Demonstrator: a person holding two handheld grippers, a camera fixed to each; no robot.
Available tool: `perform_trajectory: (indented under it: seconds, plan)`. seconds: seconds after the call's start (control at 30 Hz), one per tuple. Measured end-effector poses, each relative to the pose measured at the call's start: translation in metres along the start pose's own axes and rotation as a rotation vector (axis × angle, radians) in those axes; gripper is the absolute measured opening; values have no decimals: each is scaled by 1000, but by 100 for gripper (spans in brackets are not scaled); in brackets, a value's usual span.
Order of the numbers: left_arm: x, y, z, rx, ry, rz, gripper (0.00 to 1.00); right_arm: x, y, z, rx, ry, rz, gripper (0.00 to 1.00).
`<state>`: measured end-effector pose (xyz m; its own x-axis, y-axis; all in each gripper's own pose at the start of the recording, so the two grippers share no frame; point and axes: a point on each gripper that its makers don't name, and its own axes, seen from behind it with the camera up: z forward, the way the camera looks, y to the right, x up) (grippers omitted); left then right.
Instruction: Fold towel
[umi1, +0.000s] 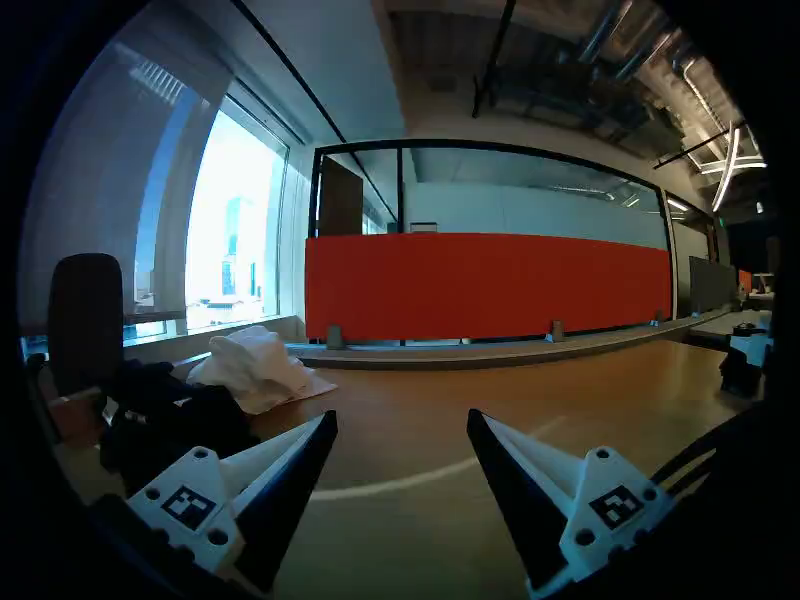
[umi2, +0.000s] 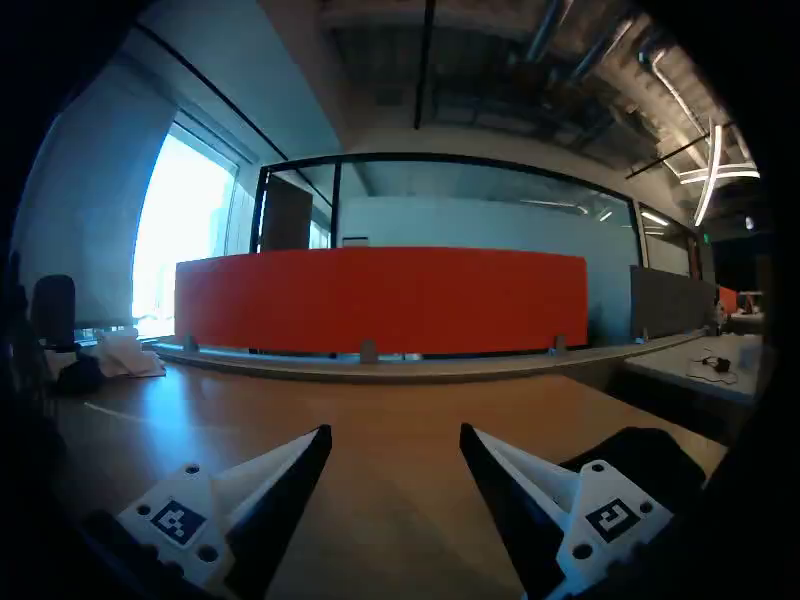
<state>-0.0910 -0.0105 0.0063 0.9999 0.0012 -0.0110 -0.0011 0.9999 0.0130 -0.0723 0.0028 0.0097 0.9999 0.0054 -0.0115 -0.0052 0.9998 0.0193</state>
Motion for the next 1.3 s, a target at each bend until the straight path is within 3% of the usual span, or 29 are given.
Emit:
perform_trajectory:
  seconds: [1.3]
  plan:
    - [5, -1, -2, 0, -2, 0, 97, 1, 0, 1, 0, 0, 0, 99]
